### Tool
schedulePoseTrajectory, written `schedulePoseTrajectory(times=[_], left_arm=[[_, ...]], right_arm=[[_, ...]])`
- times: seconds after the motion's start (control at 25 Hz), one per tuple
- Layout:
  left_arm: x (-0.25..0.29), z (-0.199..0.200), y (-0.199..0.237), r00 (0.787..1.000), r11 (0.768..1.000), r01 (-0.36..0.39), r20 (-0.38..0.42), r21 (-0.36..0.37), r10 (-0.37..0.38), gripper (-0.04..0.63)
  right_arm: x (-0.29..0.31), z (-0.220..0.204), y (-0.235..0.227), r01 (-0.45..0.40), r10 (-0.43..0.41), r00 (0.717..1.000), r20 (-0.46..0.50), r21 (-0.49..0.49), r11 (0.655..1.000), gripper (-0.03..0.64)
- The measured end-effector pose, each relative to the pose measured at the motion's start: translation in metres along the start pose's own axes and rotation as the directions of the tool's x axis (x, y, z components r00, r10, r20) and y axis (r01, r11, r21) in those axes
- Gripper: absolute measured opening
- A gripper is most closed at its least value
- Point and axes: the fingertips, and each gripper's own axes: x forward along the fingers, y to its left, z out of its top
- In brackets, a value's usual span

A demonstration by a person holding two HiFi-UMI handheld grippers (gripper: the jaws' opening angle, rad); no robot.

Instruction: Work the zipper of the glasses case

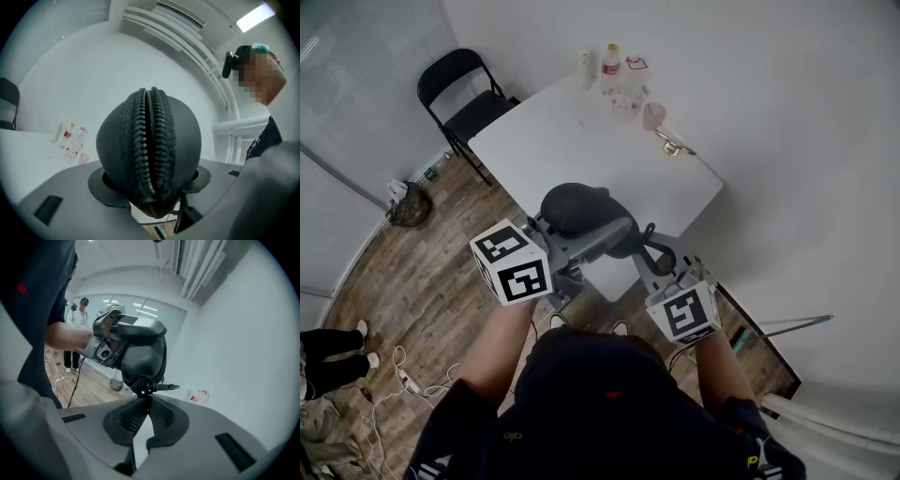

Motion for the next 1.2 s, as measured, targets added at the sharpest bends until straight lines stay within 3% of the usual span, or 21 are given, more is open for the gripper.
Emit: schedulePoseTrajectory(times=[0.32, 0.56, 0.84, 1.04, 1.2], left_arm=[[0.001, -0.026, -0.005, 0.985, 0.996, 0.062, -0.162, 0.058, -0.051, 0.282], [0.0, -0.044, -0.006, 0.96, 0.994, 0.082, -0.272, 0.07, -0.06, 0.282], [0.0, -0.061, -0.003, 0.927, 0.995, 0.085, -0.371, 0.06, -0.056, 0.282], [-0.003, -0.071, -0.001, 0.897, 0.996, 0.073, -0.439, 0.049, -0.044, 0.282], [-0.004, -0.082, 0.001, 0.868, 0.994, 0.066, -0.497, 0.082, -0.017, 0.282]], right_arm=[[-0.001, -0.008, -0.001, 0.005, -0.018, 0.998, -0.067, -0.193, 0.981, 0.02], [-0.001, -0.012, 0.008, -0.028, 0.009, 0.996, -0.085, -0.225, 0.974, 0.02], [0.001, -0.02, 0.014, -0.042, 0.003, 0.993, -0.119, -0.329, 0.944, 0.02], [0.004, -0.023, 0.022, -0.064, 0.0, 0.989, -0.148, -0.432, 0.899, 0.02], [0.008, -0.028, 0.025, -0.089, 0.005, 0.984, -0.177, -0.471, 0.878, 0.02]])
